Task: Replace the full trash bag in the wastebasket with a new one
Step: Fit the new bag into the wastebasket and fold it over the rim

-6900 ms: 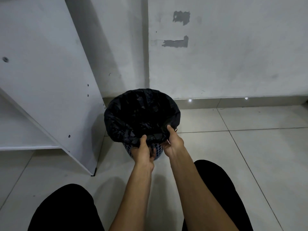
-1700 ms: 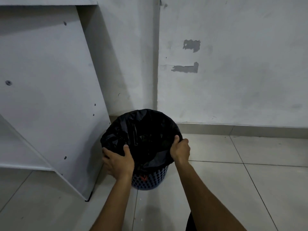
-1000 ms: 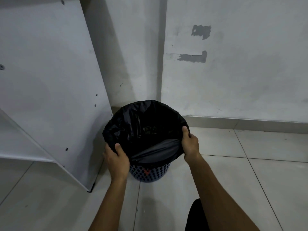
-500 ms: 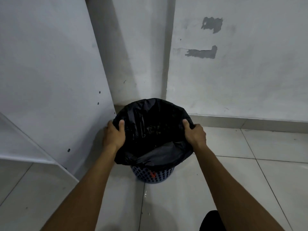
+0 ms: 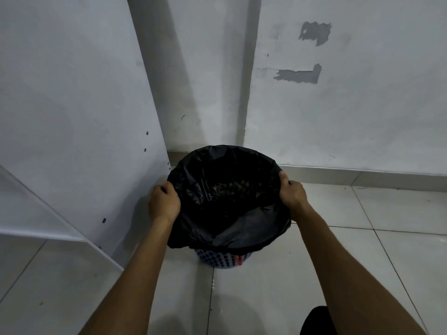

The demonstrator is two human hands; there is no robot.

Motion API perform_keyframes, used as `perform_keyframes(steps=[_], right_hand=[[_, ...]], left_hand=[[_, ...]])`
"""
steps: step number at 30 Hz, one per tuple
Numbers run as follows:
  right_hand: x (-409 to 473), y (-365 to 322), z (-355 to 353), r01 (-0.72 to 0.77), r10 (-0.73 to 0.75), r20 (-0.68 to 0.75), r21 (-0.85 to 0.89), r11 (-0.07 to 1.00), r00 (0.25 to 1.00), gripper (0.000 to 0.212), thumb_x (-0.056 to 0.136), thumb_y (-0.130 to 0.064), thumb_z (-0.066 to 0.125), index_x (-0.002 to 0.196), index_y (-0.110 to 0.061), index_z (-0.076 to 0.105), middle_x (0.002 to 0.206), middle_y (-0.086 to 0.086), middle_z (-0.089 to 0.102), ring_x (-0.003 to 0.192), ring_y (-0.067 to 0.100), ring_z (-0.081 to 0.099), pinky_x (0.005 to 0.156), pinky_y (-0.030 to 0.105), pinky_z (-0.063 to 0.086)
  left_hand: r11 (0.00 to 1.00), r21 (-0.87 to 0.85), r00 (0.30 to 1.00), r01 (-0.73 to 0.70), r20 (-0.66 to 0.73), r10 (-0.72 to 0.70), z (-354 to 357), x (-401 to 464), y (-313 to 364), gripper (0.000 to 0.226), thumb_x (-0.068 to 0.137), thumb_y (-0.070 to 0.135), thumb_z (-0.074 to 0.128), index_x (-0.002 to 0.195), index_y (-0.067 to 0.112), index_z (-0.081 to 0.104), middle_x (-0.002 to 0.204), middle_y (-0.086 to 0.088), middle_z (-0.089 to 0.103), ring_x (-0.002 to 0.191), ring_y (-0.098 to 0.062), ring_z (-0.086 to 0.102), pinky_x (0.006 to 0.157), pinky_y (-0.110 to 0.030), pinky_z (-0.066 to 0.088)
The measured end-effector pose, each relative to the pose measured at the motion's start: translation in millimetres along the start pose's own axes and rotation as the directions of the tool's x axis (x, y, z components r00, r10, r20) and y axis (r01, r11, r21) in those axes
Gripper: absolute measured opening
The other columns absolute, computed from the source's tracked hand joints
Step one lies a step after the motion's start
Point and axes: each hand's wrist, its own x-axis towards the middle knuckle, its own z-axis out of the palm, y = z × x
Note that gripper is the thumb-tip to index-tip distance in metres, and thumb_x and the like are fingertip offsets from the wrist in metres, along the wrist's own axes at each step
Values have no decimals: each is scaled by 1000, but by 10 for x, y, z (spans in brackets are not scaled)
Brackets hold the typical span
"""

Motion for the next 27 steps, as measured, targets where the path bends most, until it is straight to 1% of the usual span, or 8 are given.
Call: perform_keyframes(steps=[5,7,10,13,17,21,24,27], right_hand=[[-14,66,-131,41,-41,68,7,999,997,72,103,-56,35,117,8,65,123,24,64,112,38,60,100,44,48],[-41,108,-154,56,-57,87,16,998,995,71,103,-56,35,118,6,66,122,22,65,111,35,61,100,44,49],[-73,140,-174,88,-91,98,38,995,991,69,101,-58,35,119,0,67,121,16,67,110,31,62,102,46,49],[-33,182,-167,146,-148,102,31,989,984,65,100,-60,32,114,-5,65,114,11,68,105,26,63,98,45,50],[-41,71,-123,192,-191,125,1,981,974,58,105,-49,32,88,-2,61,86,9,65,88,25,63,79,38,48],[19,-14,-51,160,-157,163,-3,987,974,64,104,-51,35,103,4,68,101,15,67,100,32,63,95,44,49],[103,-30,13,157,-147,156,-52,986,977,66,102,-56,35,110,1,68,113,16,67,106,33,62,99,45,48],[144,-84,99,160,-153,166,-31,987,974,63,102,-56,37,111,-1,66,116,18,67,108,33,62,101,48,48]], left_hand=[[999,32,999,2,-35,-1,-79,70,120,47,99,26,24,128,-3,48,132,-27,52,115,-41,53,91,-42,41],[993,92,997,-77,-20,79,-83,96,214,48,101,33,25,129,2,49,133,-24,52,117,-40,52,93,-43,41],[941,213,963,-262,128,239,-45,125,274,56,100,56,27,129,16,53,129,-15,59,116,-37,55,93,-41,44],[875,302,924,-378,179,337,-28,189,243,57,102,51,24,121,10,59,122,-21,63,109,-40,58,90,-44,48],[937,233,963,-259,141,231,-71,235,214,53,107,30,20,124,-4,58,132,-29,56,120,-44,52,101,-41,39],[996,86,988,-24,152,10,-124,349,116,45,103,23,26,118,-5,59,127,-24,58,107,-34,56,89,-35,41],[998,17,979,59,196,-61,-120,440,25,42,100,21,26,108,-4,58,114,-20,59,93,-30,56,75,-32,38],[996,-20,981,89,174,-84,-151,507,-63,44,96,19,28,117,-10,54,124,-25,59,103,-34,58,75,-32,37]])
